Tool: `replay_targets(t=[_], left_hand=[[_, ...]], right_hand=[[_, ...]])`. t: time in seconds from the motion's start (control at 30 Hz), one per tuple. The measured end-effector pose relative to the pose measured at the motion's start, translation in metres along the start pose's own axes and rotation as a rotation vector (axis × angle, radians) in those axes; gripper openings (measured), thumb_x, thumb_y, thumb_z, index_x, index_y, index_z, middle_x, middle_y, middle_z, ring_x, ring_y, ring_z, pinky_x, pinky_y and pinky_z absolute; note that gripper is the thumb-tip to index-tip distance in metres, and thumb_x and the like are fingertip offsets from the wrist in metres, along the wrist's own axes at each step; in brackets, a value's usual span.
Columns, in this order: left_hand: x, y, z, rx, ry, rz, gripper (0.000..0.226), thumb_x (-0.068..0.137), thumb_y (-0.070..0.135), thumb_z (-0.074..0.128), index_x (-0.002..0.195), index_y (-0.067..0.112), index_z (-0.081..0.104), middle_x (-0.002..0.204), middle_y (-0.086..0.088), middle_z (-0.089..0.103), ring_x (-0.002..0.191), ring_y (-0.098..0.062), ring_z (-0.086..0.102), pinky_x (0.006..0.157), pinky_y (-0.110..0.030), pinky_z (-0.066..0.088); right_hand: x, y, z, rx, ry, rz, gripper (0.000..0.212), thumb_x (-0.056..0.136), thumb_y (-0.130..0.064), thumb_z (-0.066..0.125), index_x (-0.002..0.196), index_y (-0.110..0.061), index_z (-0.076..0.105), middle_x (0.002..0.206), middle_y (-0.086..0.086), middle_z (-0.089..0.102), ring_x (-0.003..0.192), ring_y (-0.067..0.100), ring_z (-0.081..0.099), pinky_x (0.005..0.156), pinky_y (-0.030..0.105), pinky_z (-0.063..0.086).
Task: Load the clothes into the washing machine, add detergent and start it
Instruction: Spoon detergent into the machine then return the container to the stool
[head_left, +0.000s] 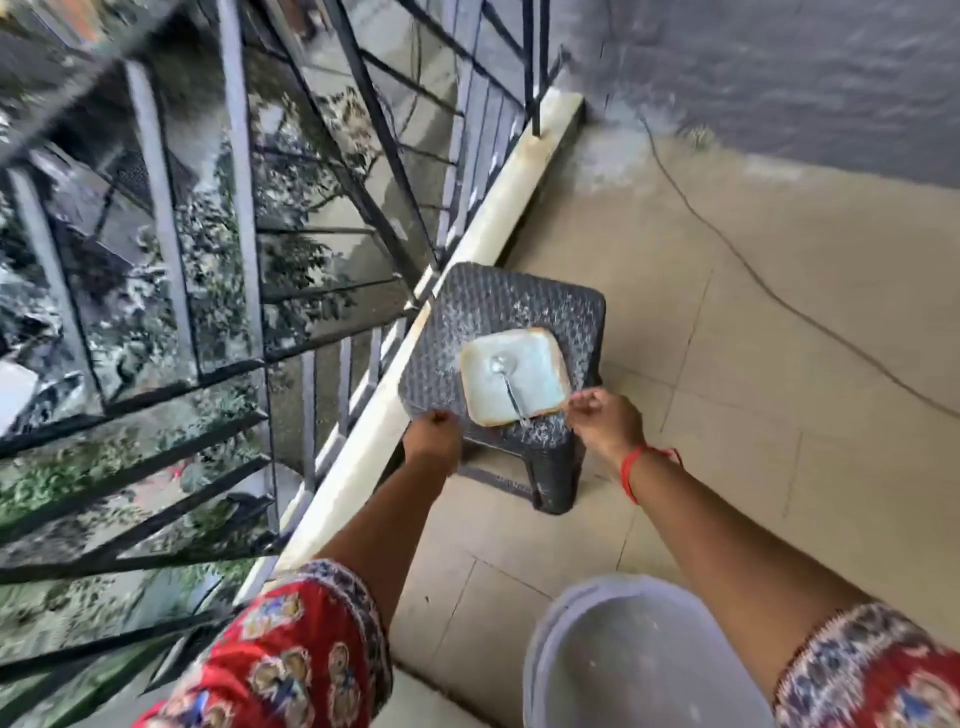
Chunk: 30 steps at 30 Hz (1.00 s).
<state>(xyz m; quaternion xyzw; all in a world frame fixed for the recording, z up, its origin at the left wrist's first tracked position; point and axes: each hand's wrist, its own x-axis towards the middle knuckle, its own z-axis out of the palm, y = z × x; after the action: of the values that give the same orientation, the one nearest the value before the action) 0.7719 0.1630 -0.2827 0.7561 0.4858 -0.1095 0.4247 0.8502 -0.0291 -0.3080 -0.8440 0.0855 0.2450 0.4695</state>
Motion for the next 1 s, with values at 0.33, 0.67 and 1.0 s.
replay_targets(t=[0.33, 0.67, 1.0], left_hand=[[0.052, 0.001, 0.052, 0.002, 0.057, 0.015, 0.029, 0.086, 0.026, 0.064, 0.104, 0.004, 0.064, 0.106, -0.015, 0.068, 0.102, -0.032, 0.062, 0.086, -0.033, 0.047], [-0.042, -0.032, -0.015, -0.319, 0.037, -0.023, 0.042, 0.064, 0.051, 0.052, 0.091, 0.022, 0.064, 0.086, -0.005, 0.071, 0.081, -0.027, 0.068, 0.074, -0.049, 0.058], [-0.187, -0.067, -0.161, -0.478, 0.184, -0.068, 0.026, 0.077, 0.036, 0.057, 0.081, 0.012, 0.066, 0.076, -0.008, 0.073, 0.076, -0.030, 0.070, 0.071, -0.049, 0.058]], right_hand=[[0.048, 0.011, 0.031, -0.059, 0.178, -0.067, 0.020, 0.079, -0.010, 0.070, 0.097, -0.004, 0.065, 0.088, 0.012, 0.071, 0.079, 0.023, 0.063, 0.068, 0.021, 0.040], [-0.047, -0.027, 0.020, -0.004, 0.092, -0.103, 0.030, 0.074, -0.009, 0.072, 0.097, -0.025, 0.060, 0.076, -0.002, 0.066, 0.077, 0.026, 0.069, 0.079, 0.043, 0.056], [-0.219, -0.134, 0.005, 0.058, -0.122, -0.227, 0.029, 0.082, 0.000, 0.070, 0.108, -0.007, 0.061, 0.088, 0.011, 0.069, 0.054, -0.013, 0.057, 0.051, -0.003, 0.037]])
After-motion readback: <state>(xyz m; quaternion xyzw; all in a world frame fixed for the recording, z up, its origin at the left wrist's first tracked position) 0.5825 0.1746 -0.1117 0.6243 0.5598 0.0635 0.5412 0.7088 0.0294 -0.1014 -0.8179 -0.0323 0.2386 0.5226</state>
